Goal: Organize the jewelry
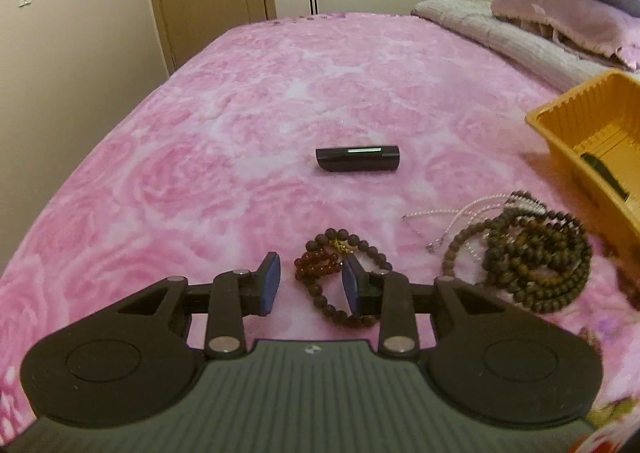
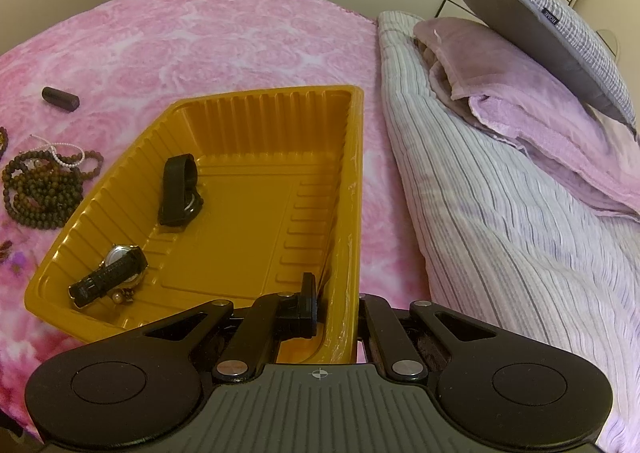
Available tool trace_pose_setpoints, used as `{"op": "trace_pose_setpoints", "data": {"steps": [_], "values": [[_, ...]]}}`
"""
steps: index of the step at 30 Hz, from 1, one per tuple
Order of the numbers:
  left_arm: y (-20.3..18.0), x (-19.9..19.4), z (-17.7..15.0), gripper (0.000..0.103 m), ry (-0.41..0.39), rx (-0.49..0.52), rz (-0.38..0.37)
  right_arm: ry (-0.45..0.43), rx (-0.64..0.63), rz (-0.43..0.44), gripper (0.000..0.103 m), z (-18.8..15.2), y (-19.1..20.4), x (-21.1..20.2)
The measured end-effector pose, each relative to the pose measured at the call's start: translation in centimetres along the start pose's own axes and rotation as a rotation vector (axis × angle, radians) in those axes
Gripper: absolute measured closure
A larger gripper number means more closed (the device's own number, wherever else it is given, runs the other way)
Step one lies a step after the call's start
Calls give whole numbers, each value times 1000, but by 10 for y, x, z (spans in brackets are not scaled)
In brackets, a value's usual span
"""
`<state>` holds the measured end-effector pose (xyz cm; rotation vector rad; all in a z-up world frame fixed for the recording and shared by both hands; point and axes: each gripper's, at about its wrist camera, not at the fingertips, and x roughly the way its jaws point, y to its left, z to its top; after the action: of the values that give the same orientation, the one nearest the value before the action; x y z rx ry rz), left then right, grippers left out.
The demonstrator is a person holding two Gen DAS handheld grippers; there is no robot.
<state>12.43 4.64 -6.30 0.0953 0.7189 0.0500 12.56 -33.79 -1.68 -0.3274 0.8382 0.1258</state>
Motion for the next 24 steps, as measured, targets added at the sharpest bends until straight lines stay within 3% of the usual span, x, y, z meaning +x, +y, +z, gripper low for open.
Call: {"op": "trace_pose_setpoints", "data": {"steps": [6, 18, 24], "values": [[0, -1, -4, 98, -4, 12, -2, 1, 1, 0, 99, 0, 0, 0], [-4, -43, -6, 98, -44, 46, -59, 0, 0, 0, 99, -1, -1, 1], [-4, -43, -14, 98, 19, 59, -98, -1, 0, 1, 99, -1, -1, 1]]}}
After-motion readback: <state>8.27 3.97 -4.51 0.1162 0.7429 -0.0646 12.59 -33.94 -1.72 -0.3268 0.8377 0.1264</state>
